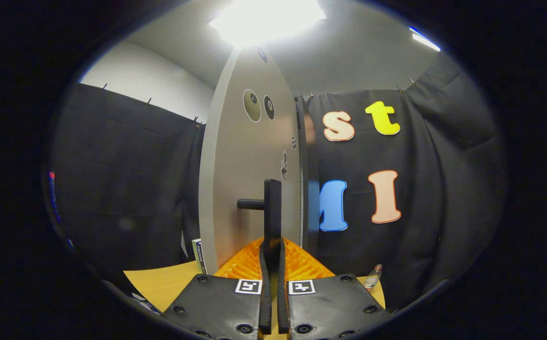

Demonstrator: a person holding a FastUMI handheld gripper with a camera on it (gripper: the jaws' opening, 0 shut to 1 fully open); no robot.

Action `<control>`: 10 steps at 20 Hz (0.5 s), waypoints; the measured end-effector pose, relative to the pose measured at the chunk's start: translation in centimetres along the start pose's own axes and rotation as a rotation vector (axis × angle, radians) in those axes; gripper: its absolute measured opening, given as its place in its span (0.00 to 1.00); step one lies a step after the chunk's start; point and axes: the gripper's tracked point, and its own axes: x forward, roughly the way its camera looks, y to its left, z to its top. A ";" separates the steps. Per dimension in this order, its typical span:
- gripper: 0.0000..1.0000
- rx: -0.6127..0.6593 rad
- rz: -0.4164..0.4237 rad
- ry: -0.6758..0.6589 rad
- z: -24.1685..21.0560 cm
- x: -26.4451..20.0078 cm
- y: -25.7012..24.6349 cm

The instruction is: Open the shoe cabinet door, grab the shoes and put them into the shoe cabinet, then close the shoe cabinet door.

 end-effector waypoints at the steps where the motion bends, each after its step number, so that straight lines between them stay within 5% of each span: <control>1: 0.06 0.012 0.004 -0.008 0.1 0.0 0.3; 5: 0.28 -0.033 -0.060 -0.019 -0.6 -0.5 -0.9; 6: 0.45 -0.054 -0.101 -0.044 -0.2 -1.4 -1.3; 10: 0.86 -0.036 -0.191 -0.133 1.2 -4.2 -1.6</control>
